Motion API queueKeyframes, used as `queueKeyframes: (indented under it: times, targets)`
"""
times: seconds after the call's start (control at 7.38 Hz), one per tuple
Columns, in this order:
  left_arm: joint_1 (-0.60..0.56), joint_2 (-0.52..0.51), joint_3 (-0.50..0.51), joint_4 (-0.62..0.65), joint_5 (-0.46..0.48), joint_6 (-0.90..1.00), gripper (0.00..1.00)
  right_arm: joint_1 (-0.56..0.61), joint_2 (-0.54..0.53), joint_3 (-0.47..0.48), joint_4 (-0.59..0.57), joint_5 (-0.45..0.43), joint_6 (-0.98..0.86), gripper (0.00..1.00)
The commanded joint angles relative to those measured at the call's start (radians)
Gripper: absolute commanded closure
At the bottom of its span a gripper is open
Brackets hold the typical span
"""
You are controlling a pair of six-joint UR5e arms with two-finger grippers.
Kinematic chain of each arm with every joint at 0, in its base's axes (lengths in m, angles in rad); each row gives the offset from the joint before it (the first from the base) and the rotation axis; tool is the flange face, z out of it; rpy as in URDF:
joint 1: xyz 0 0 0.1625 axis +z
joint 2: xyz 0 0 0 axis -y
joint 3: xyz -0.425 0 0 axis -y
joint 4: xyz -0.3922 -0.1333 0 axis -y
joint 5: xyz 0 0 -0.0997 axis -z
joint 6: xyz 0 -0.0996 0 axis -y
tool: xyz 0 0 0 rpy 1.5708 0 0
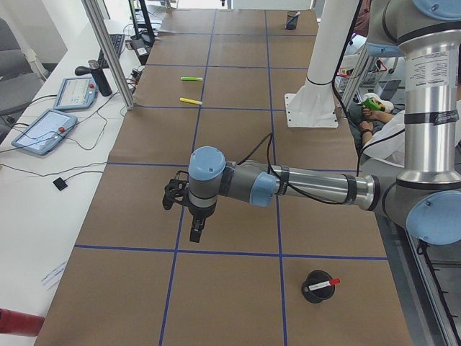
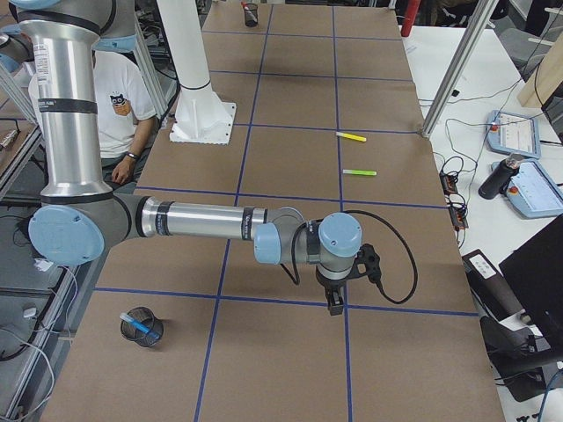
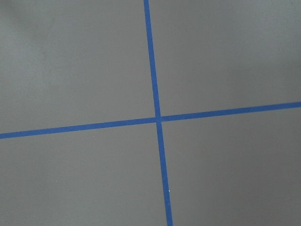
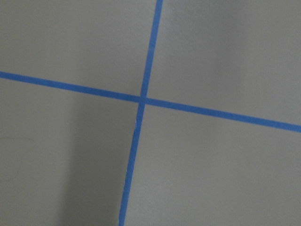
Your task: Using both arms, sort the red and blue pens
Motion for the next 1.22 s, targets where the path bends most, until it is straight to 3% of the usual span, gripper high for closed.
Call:
queueKeyframes:
  times: [0.0, 0.81, 1.08]
  targets:
    - [0.000, 0.010, 0.002, 0.001, -0.061, 0.002, 0.00, -0.046, 0.023, 0.005, -0.003, 0.000, 0.046, 0.00]
    - [0.002, 0.023, 0.011, 0.001, -0.061, 0.001, 0.00, -0.054, 0.020, 0.015, -0.006, 0.003, 0.089, 0.00]
    - [0.002, 0.023, 0.018, 0.001, -0.061, -0.001, 0.00, -0.080, 0.015, 0.115, -0.128, -0.005, 0.140, 0.00]
